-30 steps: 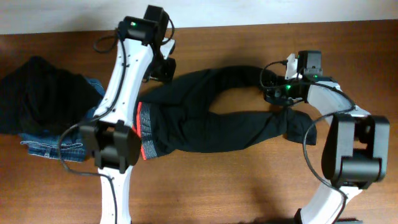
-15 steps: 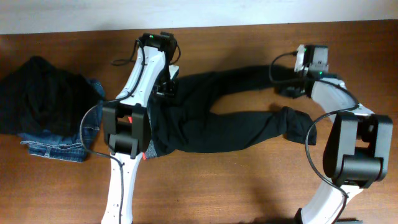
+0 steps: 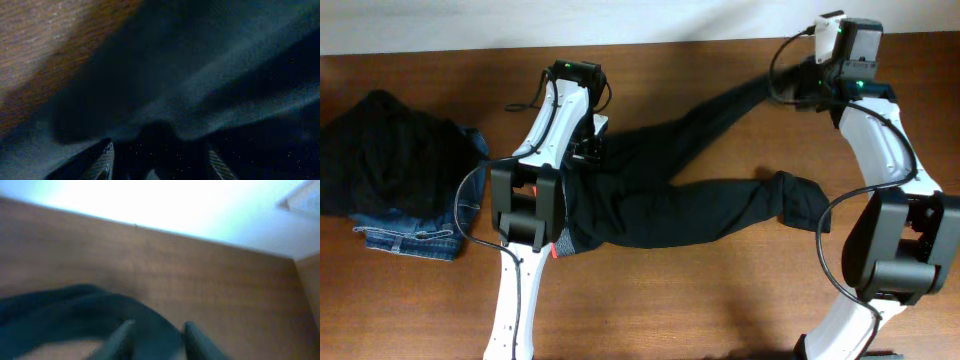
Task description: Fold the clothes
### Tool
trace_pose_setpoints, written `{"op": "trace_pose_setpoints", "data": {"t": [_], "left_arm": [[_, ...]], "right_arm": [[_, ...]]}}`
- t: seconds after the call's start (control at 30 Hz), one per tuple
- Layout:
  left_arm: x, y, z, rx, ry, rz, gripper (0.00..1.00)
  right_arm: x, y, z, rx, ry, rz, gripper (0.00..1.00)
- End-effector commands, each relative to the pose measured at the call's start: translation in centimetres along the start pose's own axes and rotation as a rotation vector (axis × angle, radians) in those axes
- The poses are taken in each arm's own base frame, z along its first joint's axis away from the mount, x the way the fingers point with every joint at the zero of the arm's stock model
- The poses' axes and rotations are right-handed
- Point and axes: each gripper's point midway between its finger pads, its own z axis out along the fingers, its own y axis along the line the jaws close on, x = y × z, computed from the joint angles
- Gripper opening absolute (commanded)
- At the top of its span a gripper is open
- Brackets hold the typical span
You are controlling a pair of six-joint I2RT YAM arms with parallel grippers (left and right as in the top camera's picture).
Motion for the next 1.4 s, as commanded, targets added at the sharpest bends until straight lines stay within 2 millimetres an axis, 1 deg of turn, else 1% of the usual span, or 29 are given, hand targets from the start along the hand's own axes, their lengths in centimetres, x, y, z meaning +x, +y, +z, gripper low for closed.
{"op": "trace_pose_setpoints", "data": {"t": [0.0,0.07,0.1,0.13,0.17,0.23,0.33,0.37,0.47,0.53,0.57,0.63,0.67,0.73,0.77,0.8,0.83,0.9,0.93,0.97,1.0,1.1,1.17,1.23,1.27,1.37], "left_arm": [[0.2,0.0,0.4,0.012,0.017,-0.018,0.57],[0.2,0.0,0.4,0.012,0.017,-0.018,0.57],[0.2,0.1,0.4,0.012,0.017,-0.019,0.57],[0.3,0.1,0.4,0.012,0.017,-0.019,0.57],[0.3,0.2,0.4,0.012,0.017,-0.021,0.54],[0.2,0.2,0.4,0.012,0.017,-0.022,0.54],[0.0,0.2,0.4,0.010,0.009,-0.021,0.54],[-0.1,0.2,0.4,0.009,0.001,-0.022,0.53],[-0.5,0.2,0.1,0.009,-0.016,-0.022,0.52],[-0.7,0.2,0.0,0.010,-0.023,-0.022,0.53],[-0.7,0.2,0.0,0.010,-0.026,-0.022,0.52],[-0.6,0.2,0.0,0.010,-0.023,-0.022,0.53],[-0.6,0.2,0.0,0.010,-0.021,-0.022,0.52],[-0.6,0.2,0.0,0.012,-0.021,-0.022,0.53],[-0.6,0.2,0.0,0.012,-0.022,-0.021,0.53],[-0.6,0.2,0.0,0.012,-0.022,-0.022,0.53],[-0.6,0.2,0.0,0.012,-0.022,-0.022,0.52],[-0.6,0.2,0.0,0.012,-0.022,-0.022,0.53],[-0.6,0.2,0.0,0.012,-0.022,-0.022,0.53],[-0.6,0.2,0.0,0.012,-0.022,-0.022,0.53],[-0.6,0.2,0.0,0.012,-0.022,-0.022,0.52],[-0.6,0.2,0.0,0.012,-0.022,-0.022,0.52],[-0.6,0.2,0.0,0.012,-0.022,-0.021,0.52],[-0.7,0.2,0.0,0.012,-0.026,-0.022,0.53],[-0.7,0.2,-0.1,0.012,-0.028,-0.022,0.52],[-0.9,0.2,-0.1,0.012,-0.033,-0.022,0.52]], "right_arm": [[2.7,-3.1,0.9,0.067,0.078,0.083,0.46],[3.9,-4.0,1.2,0.079,0.109,0.180,0.50],[4.2,-4.3,1.2,0.080,0.113,0.212,0.52],[4.2,-4.4,1.1,0.075,0.114,0.226,0.57],[4.3,-4.2,1.0,0.065,0.117,0.227,0.61],[4.8,-3.2,0.9,0.023,0.141,0.241,0.69],[5.9,-1.4,0.8,-0.030,0.196,0.312,0.69],[6.2,-0.8,0.8,-0.051,0.211,0.370,0.69],[6.1,0.9,0.6,-0.136,0.230,0.513,0.69],[6.0,1.1,0.5,-0.141,0.232,0.574,0.70],[5.8,1.1,0.6,-0.141,0.226,0.588,0.73],[5.1,1.2,0.8,-0.167,0.196,0.578,0.77],[4.6,1.6,0.9,-0.201,0.171,0.533,0.77],[3.9,3.1,1.1,-0.301,0.125,0.401,0.77],[4.1,3.5,1.3,-0.323,0.127,0.391,0.77],[4.7,3.7,1.6,-0.327,0.155,0.427,0.77],[5.6,3.8,1.6,-0.321,0.203,0.515,0.70],[7.5,4.3,1.5,-0.303,0.322,0.766,0.50],[8.4,4.6,1.4,-0.285,0.387,0.913,0.47],[8.6,4.8,1.4,-0.279,0.409,0.989,0.47],[8.3,5.0,1.6,-0.281,0.413,1.058,0.50],[6.5,5.2,2.2,-0.289,0.356,1.151,0.55],[5.6,5.2,2.6,-0.278,0.328,1.221,0.55],[5.6,5.2,3.3,-0.236,0.321,1.308,0.56],[5.9,5.3,3.9,-0.216,0.322,1.336,0.57],[7.0,5.9,6.4,-0.199,0.329,1.422,0.57]]}}
